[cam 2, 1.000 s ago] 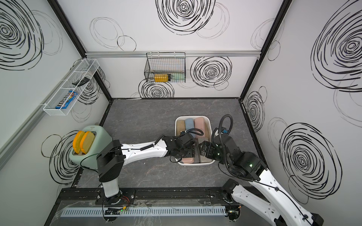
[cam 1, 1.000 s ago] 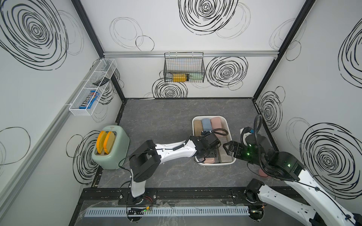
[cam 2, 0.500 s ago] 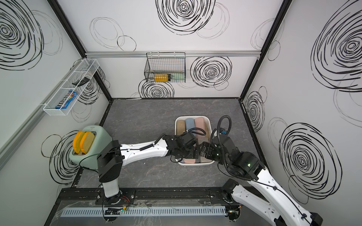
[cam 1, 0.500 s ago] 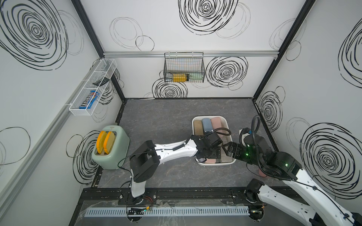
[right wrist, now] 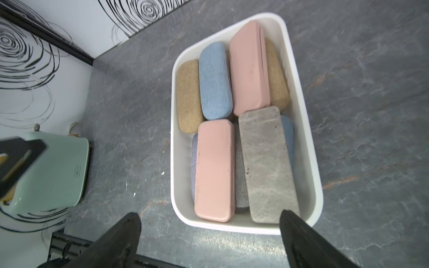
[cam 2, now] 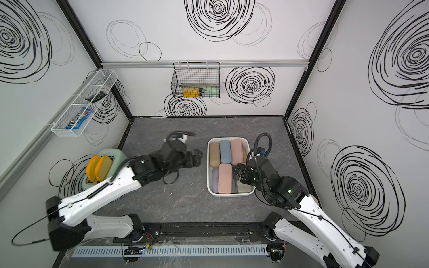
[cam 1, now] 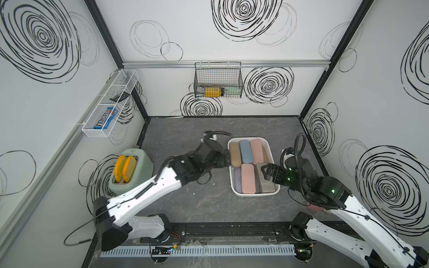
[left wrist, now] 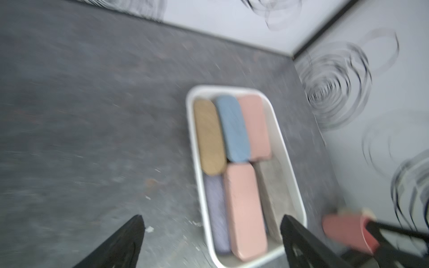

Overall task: Put the glasses cases into the storage boxes
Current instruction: Place the glasses case in the storage box, then reset both arms

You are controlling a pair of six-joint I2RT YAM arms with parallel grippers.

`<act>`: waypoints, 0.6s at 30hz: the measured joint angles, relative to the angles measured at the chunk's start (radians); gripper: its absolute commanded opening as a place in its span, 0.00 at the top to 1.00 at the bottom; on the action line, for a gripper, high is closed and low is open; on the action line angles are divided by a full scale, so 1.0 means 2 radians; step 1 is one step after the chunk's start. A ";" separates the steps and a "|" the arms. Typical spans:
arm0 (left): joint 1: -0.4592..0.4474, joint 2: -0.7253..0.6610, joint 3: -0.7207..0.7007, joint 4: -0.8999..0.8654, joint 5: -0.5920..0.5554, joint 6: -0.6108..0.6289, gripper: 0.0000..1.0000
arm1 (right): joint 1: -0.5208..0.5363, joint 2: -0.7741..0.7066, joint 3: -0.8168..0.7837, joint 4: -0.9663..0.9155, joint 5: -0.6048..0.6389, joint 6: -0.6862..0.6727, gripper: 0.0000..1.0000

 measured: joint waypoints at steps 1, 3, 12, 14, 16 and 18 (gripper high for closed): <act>0.037 -0.036 -0.039 0.033 -0.019 0.023 0.04 | 0.000 -0.006 -0.016 0.022 0.016 -0.011 0.03; 0.100 -0.124 -0.156 0.128 -0.057 0.089 0.04 | -0.002 -0.025 -0.065 0.083 0.057 -0.044 0.03; 0.239 -0.154 -0.521 0.466 -0.068 0.290 0.04 | -0.178 0.023 -0.270 0.350 0.207 -0.152 0.03; 0.239 -0.125 -0.517 0.518 -0.047 0.317 0.04 | -0.234 0.051 -0.301 0.392 0.208 -0.163 0.03; 0.239 -0.098 -0.509 0.563 -0.035 0.332 0.04 | -0.277 0.070 -0.307 0.407 0.201 -0.170 0.03; 0.241 -0.073 -0.505 0.601 -0.042 0.329 0.04 | -0.295 0.083 -0.307 0.449 0.195 -0.188 0.02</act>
